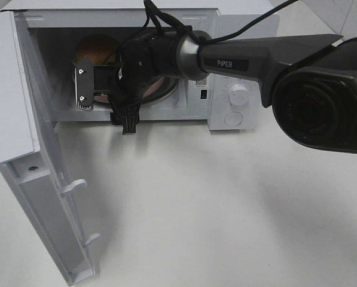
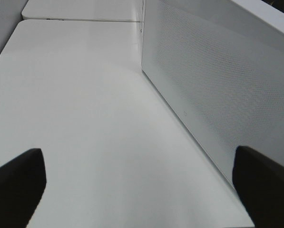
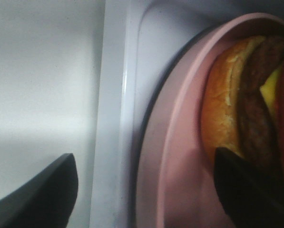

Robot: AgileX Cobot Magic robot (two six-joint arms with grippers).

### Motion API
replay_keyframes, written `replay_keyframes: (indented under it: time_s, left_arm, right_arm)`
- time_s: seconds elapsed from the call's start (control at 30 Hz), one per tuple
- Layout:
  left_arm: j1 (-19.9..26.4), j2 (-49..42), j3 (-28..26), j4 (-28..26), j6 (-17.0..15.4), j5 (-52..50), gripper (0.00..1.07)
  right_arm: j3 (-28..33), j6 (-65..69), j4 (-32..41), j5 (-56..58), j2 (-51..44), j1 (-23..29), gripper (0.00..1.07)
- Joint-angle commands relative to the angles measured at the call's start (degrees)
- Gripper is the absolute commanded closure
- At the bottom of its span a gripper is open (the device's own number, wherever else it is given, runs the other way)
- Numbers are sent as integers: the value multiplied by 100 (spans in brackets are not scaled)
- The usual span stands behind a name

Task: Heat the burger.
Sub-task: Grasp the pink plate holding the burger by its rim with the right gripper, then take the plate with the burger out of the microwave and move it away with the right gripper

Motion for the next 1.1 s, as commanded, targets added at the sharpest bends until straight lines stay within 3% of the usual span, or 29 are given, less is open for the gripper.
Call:
replay_keyframes:
  time_s: [0.03,0.23,0.33,0.4,0.6,0.7,0.73,0.77,0.83,0.97,1.1]
  left_arm:
    - [-6,-97,0,-40,-40,-63,7]
    - [-6,-97,0,-40,-40,-63,7]
    - [-6,-97,0,-40,-40,-63,7]
    - [-6,-97,0,-40,-40,-63,7]
    - [-6,-97,0,-40,-40,-63,7]
    - [-6,-97,0,-40,-40,-63,7]
    - [-6,-97,0,-40,-40,-63,7]
    - [-6,-97,0,-40,-40,-63,7]
    - [-6,-97,0,-40,-40,-63,7]
    - [-6,-97,0,-40,-40,-63,7]
    - [-6,-97,0,-40,-40,-63,7]
  right_arm:
    - [-34,80,46,-80,80,11,31]
    - [-34,103,183,-143,92,11,33]
    - [-34,103,246,-218,92,11,41]
    - [-34,103,602,-309,92,11,49]
    - [-34,103,1369,-424,92,11,53]
    - [-34,97,1478,-401,92,11,62]
    - [-34,86,1478,-395,92,11,72]
    - [-34,86,1478,-395,92,11,72]
    - [-34,86,1478,-367,92,11,98]
    - [-34,86,1507,-338,92,11,107]
    - [-34,86,1518,-275,86,11,107]
